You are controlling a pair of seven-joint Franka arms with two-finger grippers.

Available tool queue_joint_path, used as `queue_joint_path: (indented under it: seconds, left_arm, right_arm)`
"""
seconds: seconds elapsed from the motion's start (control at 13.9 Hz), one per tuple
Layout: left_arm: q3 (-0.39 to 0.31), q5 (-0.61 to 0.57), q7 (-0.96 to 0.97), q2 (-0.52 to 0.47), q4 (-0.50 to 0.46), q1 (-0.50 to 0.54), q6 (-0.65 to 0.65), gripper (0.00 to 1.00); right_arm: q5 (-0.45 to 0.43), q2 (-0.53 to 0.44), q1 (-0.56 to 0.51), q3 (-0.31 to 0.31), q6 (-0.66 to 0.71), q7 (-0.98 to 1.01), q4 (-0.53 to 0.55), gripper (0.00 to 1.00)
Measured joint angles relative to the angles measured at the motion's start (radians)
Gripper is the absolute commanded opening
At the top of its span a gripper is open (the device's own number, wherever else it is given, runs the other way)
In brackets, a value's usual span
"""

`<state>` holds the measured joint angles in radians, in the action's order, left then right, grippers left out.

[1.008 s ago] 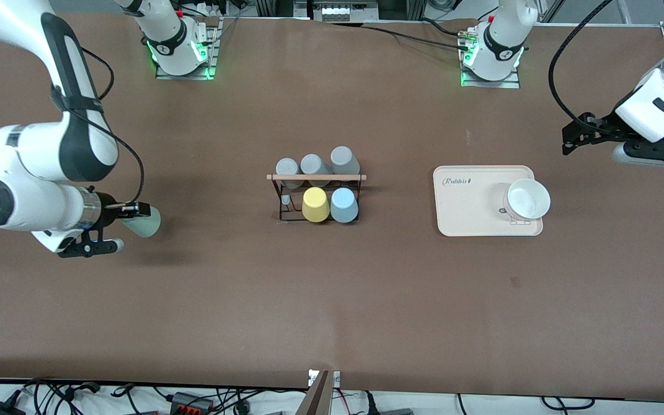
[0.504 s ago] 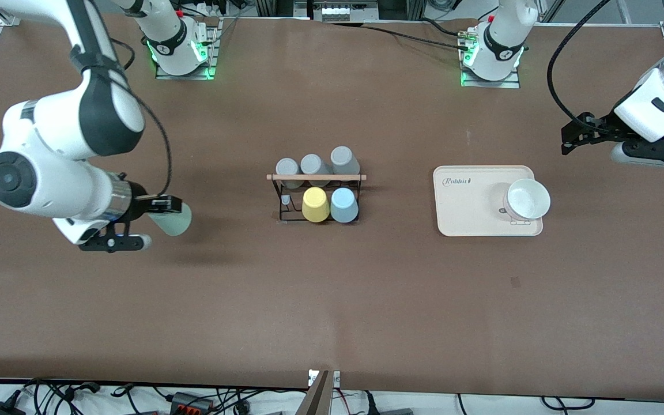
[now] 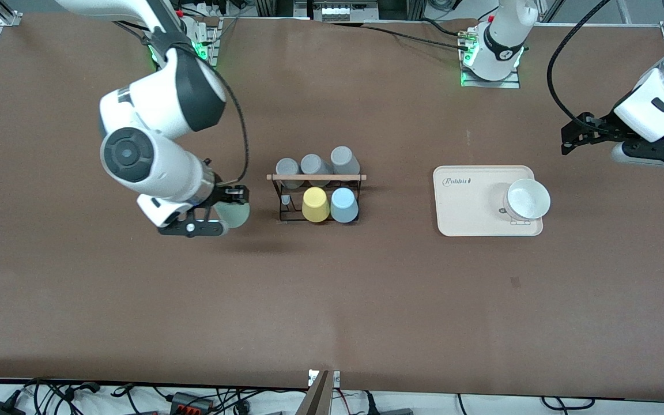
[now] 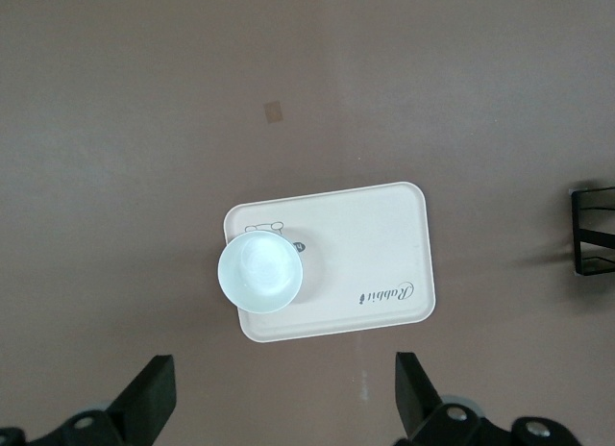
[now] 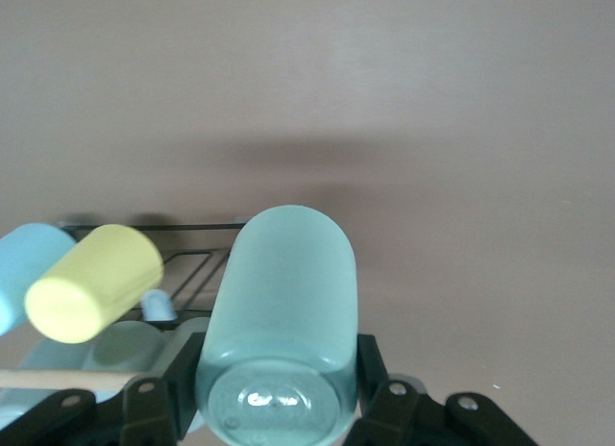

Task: Hang scattered cups on rack with three cups
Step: 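Carry the green cup to the rack with the right gripper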

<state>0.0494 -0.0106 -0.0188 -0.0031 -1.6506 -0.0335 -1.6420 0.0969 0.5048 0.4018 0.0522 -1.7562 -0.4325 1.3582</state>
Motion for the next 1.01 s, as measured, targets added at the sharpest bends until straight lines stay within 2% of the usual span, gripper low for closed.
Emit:
queue_joint_path:
  seconds: [0.5,1.01]
  left_arm:
    - [-0.001,0.0,0.0,0.0,0.003,0.002,0.002,1.0]
    - [-0.001,0.0,0.0,0.0,0.003,0.002,0.01,1.0]
  right_arm:
    - [0.0,0.062,0.123,0.0,-0.031,-0.073,-0.046,0.2]
    - [0.0,0.1,0.139,-0.001,-0.037,-0.077,-0.049,0.2]
